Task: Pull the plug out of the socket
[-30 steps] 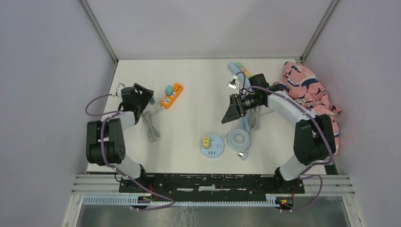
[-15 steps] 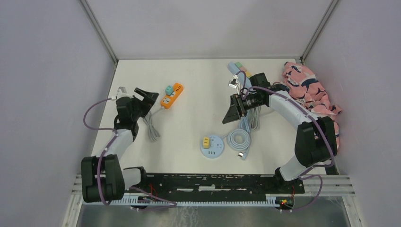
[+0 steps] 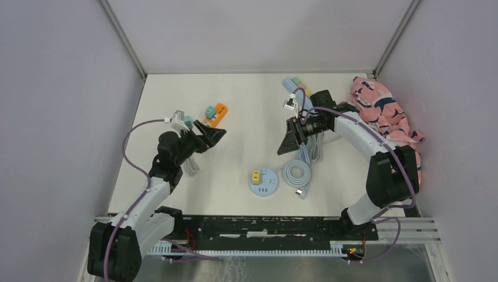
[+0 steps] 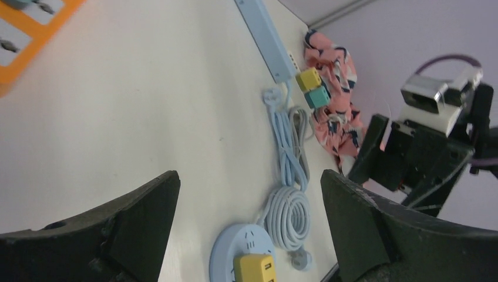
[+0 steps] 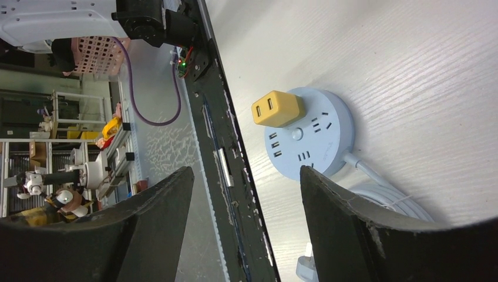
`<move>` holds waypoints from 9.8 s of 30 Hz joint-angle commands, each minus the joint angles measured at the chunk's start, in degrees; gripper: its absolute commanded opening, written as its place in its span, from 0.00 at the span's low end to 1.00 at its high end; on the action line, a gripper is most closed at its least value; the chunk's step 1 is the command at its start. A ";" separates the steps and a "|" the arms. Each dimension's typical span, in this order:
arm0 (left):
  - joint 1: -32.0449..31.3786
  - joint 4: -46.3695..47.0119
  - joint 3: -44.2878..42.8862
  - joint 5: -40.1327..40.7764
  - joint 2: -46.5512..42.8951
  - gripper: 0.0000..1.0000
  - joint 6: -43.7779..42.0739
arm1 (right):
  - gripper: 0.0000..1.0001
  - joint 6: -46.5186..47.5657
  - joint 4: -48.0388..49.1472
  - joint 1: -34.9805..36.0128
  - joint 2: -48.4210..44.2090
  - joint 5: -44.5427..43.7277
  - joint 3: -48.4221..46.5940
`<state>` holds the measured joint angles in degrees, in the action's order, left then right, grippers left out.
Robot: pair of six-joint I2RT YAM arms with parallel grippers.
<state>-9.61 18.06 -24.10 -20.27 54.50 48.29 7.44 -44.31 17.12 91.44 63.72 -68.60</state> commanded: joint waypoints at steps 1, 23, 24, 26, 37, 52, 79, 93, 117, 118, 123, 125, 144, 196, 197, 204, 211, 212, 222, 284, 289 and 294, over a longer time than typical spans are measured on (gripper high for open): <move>-5.93 2.93 0.55 -3.52 -2.84 0.96 -6.37 | 0.73 3.34 -1.74 -0.12 -2.20 0.12 -3.09; -28.41 18.06 6.43 -8.17 3.70 0.95 -17.22 | 0.73 6.16 -4.20 -1.28 -3.47 -0.71 -3.91; -29.70 15.70 5.70 -6.98 3.92 0.94 -18.93 | 0.72 6.22 -4.31 -1.30 -3.50 -0.78 -3.92; -32.26 11.03 3.69 -3.92 4.39 0.94 -21.98 | 0.73 6.27 -4.29 -1.32 -3.71 -0.70 -3.84; -43.94 -9.64 -6.19 13.11 7.91 0.93 -31.10 | 0.72 6.62 -4.88 -2.25 -3.97 -0.75 -4.19; -51.51 -28.68 -19.53 32.26 16.49 0.82 -22.42 | 0.72 6.80 -5.12 -2.87 -3.85 -0.73 -4.24; -54.21 -39.96 -30.10 42.92 31.21 0.49 -8.61 | 0.72 5.83 -4.35 -2.87 -3.99 0.46 -3.54; -54.12 -36.16 -31.66 48.42 32.35 0.03 -14.17 | 0.72 6.18 -3.67 -2.86 -3.73 0.24 -2.97; -48.77 -8.20 -18.44 41.11 23.77 0.03 -33.23 | 0.73 -11.14 22.93 -1.66 -1.80 -5.28 9.96; -48.80 -6.86 -17.45 40.60 23.06 0.03 -34.28 | 0.74 -10.83 21.74 -1.24 -0.91 -5.63 9.39; -48.84 -0.68 -13.65 37.76 19.70 0.03 -38.95 | 0.77 -7.39 15.98 0.94 3.04 -6.72 6.24; -48.91 1.61 -12.40 36.78 18.67 0.03 -39.78 | 0.78 -6.99 15.50 2.01 3.97 -7.18 6.06; -48.92 23.58 -3.75 25.11 16.23 0.03 -51.01 | 0.83 0.81 14.33 5.43 13.77 -5.78 5.74; -47.67 1.71 -10.12 33.19 21.49 0.37 -51.46 | 0.00 2.56 0.41 7.49 19.29 -0.38 -4.40; -47.63 1.36 -10.37 32.91 21.63 0.26 -51.41 | 0.00 2.50 0.39 7.45 19.30 -0.43 -4.42; -47.73 1.43 -9.13 32.21 20.15 0.03 -51.11 | 0.00 1.52 0.96 7.48 19.57 -0.21 -4.34; -47.70 4.02 -2.79 34.07 14.64 0.03 -50.24 | 0.00 1.30 1.12 7.44 19.96 -0.39 -4.24; -47.70 4.44 -2.50 33.58 14.18 0.03 -50.15 | 0.00 1.26 1.11 7.48 20.00 -0.38 -4.22; -47.72 -4.82 -18.16 30.47 24.36 0.03 -48.82 | 0.00 1.00 1.42 7.65 19.52 -3.83 -4.04; -26.05 2.55 -3.84 24.50 8.40 0.03 -25.24 | 0.00 7.45 -5.03 7.53 19.28 -5.11 -6.80; -8.52 12.00 3.14 23.04 7.46 0.03 -10.19 | 0.00 8.61 -6.33 7.54 19.63 -4.65 -7.41; 4.94 19.80 3.12 19.35 15.09 0.03 0.62 | 0.00 8.89 -6.68 7.57 19.74 -4.15 -7.45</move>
<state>-11.53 26.55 -19.64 2.07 64.88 35.11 15.79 -48.03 24.75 111.83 54.41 -73.43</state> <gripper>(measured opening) 0.374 0.376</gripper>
